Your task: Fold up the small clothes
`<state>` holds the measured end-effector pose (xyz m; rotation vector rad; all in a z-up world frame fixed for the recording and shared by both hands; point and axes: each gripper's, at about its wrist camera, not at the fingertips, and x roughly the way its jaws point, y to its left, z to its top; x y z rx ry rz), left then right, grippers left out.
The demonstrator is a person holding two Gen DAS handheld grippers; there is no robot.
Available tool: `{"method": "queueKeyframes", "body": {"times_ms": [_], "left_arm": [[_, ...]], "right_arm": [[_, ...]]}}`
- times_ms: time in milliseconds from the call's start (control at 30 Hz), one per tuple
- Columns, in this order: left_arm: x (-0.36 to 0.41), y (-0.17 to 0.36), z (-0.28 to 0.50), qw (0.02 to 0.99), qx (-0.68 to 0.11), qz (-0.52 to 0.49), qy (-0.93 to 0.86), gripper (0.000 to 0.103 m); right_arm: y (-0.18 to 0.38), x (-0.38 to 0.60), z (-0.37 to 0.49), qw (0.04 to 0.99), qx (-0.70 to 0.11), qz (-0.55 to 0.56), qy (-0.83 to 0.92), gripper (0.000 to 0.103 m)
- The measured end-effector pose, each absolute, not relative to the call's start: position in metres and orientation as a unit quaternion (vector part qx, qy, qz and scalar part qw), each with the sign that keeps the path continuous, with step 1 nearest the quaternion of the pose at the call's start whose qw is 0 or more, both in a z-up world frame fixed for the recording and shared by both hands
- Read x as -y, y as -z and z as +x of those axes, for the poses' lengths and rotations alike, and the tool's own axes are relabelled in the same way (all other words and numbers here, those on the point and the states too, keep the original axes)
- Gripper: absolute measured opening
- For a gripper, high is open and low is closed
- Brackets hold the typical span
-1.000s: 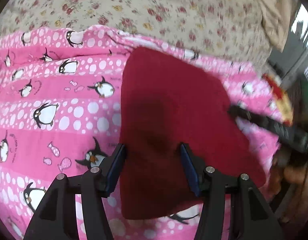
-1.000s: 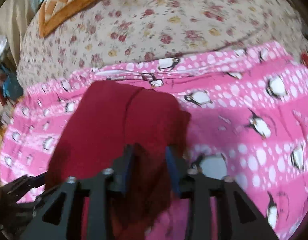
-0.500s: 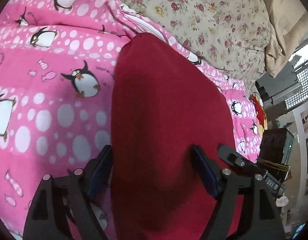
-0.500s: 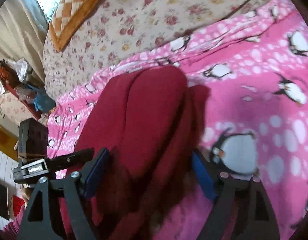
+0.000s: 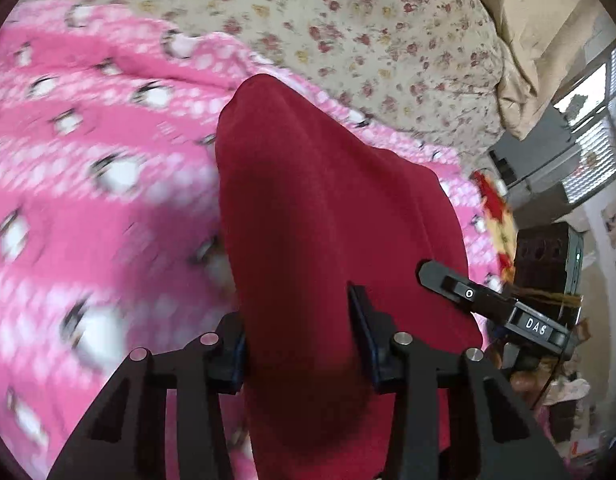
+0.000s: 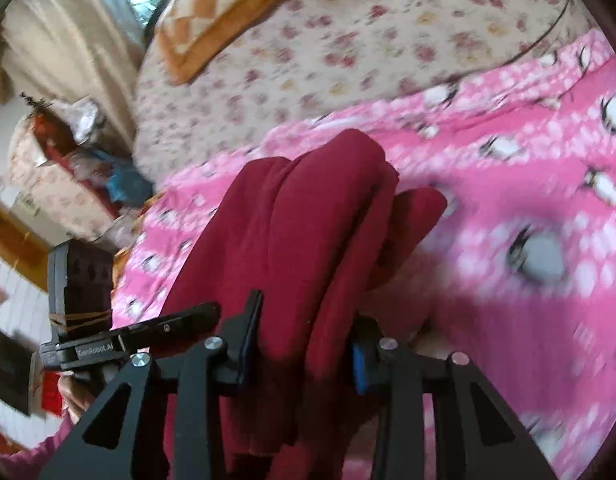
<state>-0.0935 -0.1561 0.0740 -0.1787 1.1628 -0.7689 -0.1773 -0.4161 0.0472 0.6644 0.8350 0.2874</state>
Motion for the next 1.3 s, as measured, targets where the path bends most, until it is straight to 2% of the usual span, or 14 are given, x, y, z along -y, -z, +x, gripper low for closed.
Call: {"method": "queueKeyframes", "body": {"times_ms": [67,133,167,200,233,467,567,667,767,867,1067,1200,1300], "left_arm": [[0.148,-0.061,-0.106,0.772,-0.541,-0.066,0.328,0.024],[0.143,-0.039,-0.114,0.777,-0.553,-0.047,0.297,0.033],[0.141,-0.035,-0.117,0.787,-0.544,-0.048,0.288,0.043],[0.135,-0.035,-0.121,0.798,-0.531,-0.056,0.281,0.049],[0.132,-0.038,-0.123,0.806,-0.527,-0.056,0.265,0.051],[0.128,-0.060,-0.138,0.847,-0.487,-0.009,0.215,0.051],[0.130,-0.059,-0.142,0.847,-0.490,-0.007,0.207,0.051],[0.129,-0.061,-0.149,0.854,-0.482,-0.002,0.195,0.051],[0.130,-0.064,-0.156,0.865,-0.468,0.004,0.181,0.051],[0.132,-0.066,-0.165,0.875,-0.454,0.015,0.166,0.051],[0.130,-0.079,-0.177,0.888,-0.429,0.021,0.162,0.051],[0.122,-0.091,-0.182,0.897,-0.414,0.013,0.154,0.051],[0.118,-0.100,-0.187,0.906,-0.397,0.012,0.148,0.051]], "right_arm": [[-0.034,0.400,-0.185,0.845,-0.415,0.307,-0.139,0.044],[-0.012,0.385,-0.188,0.843,-0.450,0.273,-0.107,0.057],[-0.006,0.380,-0.190,0.847,-0.457,0.257,-0.090,0.061],[-0.009,0.379,-0.197,0.853,-0.448,0.254,-0.086,0.063],[-0.014,0.378,-0.202,0.856,-0.446,0.250,-0.080,0.063],[-0.086,0.355,-0.248,0.899,-0.404,0.152,-0.072,0.062],[-0.100,0.331,-0.263,0.910,-0.383,0.112,-0.110,0.058],[-0.086,0.312,-0.255,0.907,-0.403,0.059,-0.105,0.049],[-0.046,0.315,-0.237,0.888,-0.454,0.034,-0.063,0.048],[-0.041,0.322,-0.241,0.891,-0.443,0.079,-0.054,0.050],[-0.074,0.315,-0.255,0.900,-0.427,0.075,-0.046,0.054],[-0.097,0.308,-0.266,0.916,-0.392,0.087,-0.021,0.072],[-0.108,0.300,-0.266,0.920,-0.384,0.075,-0.003,0.076]]}}
